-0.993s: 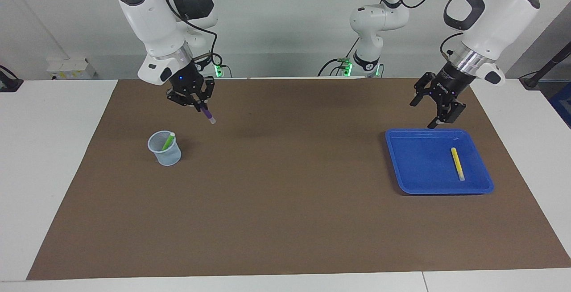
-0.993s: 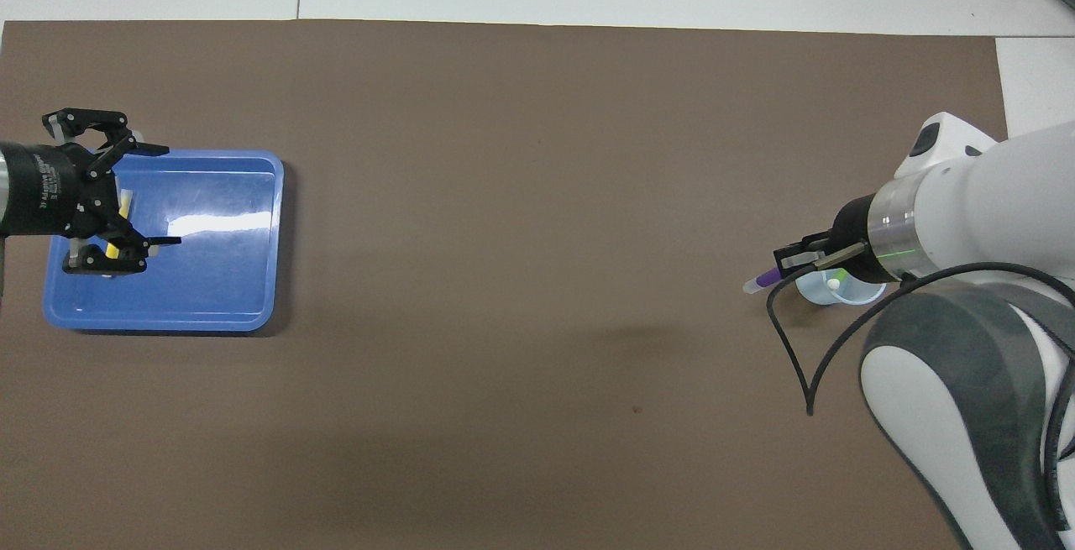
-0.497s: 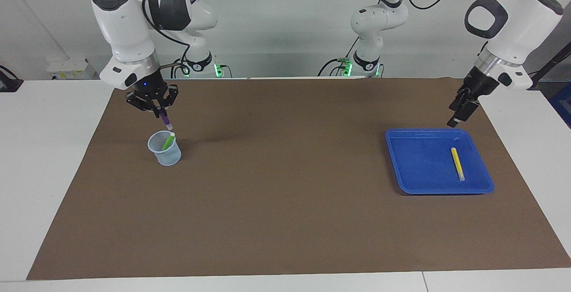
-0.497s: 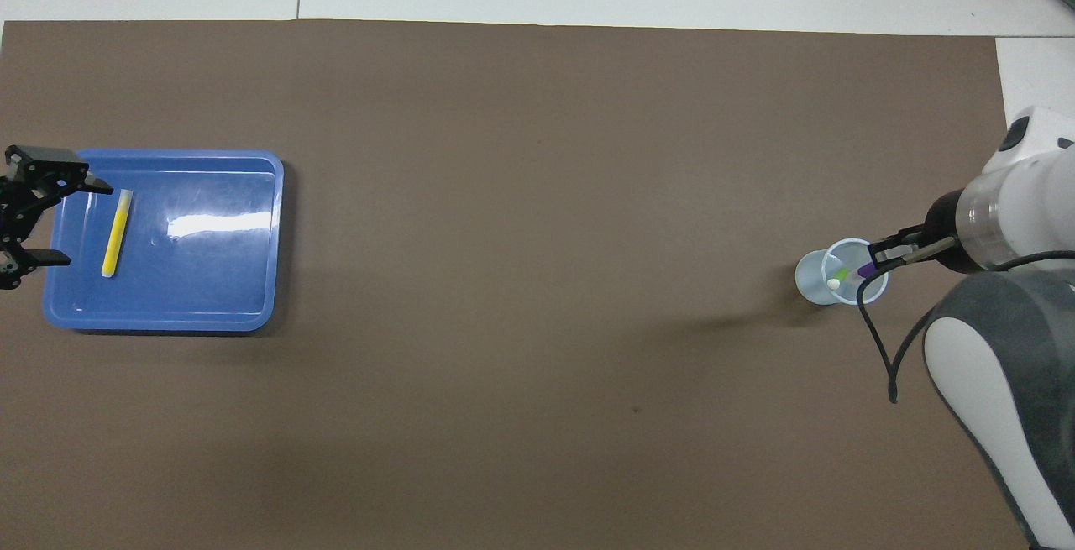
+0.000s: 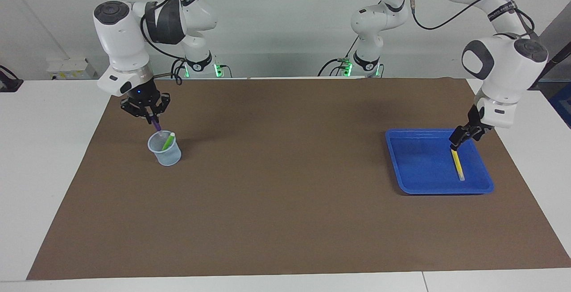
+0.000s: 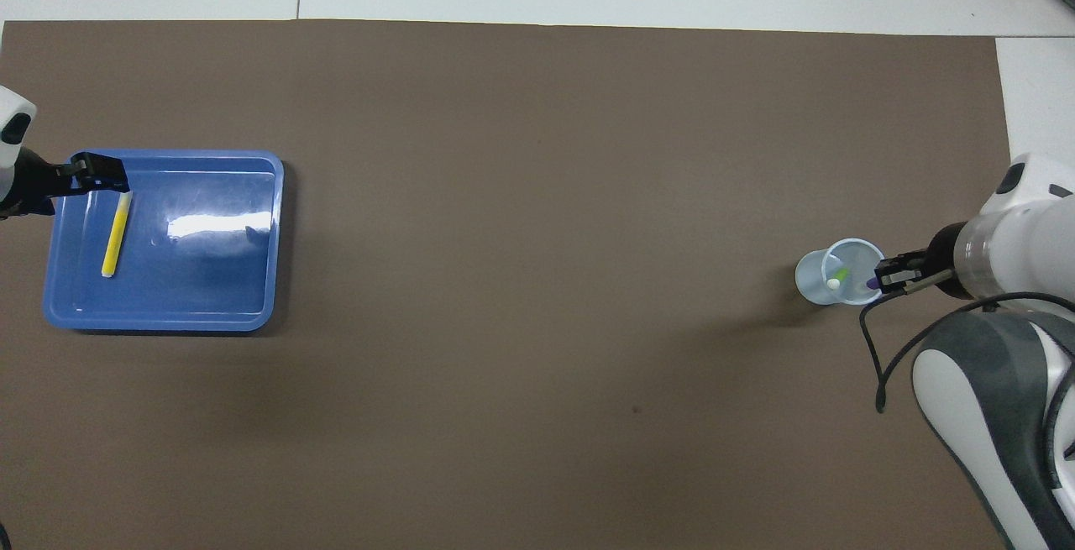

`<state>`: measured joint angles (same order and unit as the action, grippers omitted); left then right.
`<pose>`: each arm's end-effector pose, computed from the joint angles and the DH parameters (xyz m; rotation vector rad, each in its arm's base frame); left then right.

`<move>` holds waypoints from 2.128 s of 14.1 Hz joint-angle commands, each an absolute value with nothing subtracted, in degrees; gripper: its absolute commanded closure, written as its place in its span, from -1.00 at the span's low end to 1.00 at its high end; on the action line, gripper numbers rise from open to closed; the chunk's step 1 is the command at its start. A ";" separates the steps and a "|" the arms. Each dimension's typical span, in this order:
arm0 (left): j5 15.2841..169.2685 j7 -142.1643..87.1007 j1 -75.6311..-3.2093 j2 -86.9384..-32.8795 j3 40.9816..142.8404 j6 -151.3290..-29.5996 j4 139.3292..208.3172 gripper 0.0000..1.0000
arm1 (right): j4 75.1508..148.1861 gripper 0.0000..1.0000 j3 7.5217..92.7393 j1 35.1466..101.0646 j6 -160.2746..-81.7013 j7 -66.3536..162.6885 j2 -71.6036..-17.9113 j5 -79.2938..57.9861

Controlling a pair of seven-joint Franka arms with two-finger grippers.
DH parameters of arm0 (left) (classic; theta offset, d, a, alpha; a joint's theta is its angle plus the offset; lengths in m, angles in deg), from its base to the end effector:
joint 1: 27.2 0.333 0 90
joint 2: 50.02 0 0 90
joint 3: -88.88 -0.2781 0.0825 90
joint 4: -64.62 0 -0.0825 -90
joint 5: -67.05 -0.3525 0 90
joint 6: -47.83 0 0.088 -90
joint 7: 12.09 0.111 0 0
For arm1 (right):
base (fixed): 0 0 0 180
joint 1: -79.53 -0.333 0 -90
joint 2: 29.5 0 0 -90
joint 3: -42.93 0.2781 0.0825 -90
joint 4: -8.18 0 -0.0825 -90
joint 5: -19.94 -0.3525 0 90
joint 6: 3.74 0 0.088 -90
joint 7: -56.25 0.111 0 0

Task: Transfer and insert pens with both arms
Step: 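Release the purple pen while the left gripper grasps the yellow pen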

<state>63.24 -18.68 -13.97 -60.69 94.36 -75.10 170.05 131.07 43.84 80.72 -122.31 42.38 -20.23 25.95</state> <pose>0.5799 0.0843 0.4108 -3.0758 -0.3400 -0.1856 0.4900 -0.0080 0.4524 3.0025 0.4282 0.1118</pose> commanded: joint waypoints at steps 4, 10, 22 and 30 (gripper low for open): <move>63.44 1.32 -9.89 -75.50 95.04 -76.79 160.25 -1.00 | 135.18 1.00 44.51 82.51 -128.01 41.31 -21.06 27.14; 63.98 4.16 -9.80 -76.13 94.86 -83.72 166.30 -1.00 | 137.73 1.00 44.51 83.75 -135.74 41.75 -25.72 27.23; 62.67 9.00 -8.75 -74.28 94.68 -79.53 170.27 -0.91 | 134.93 -1.00 44.69 83.75 -130.07 45.71 -26.34 27.23; 62.13 8.74 -8.75 -74.02 94.77 -78.47 170.09 0.15 | 129.40 -1.00 45.04 83.31 -117.94 45.44 -24.06 26.27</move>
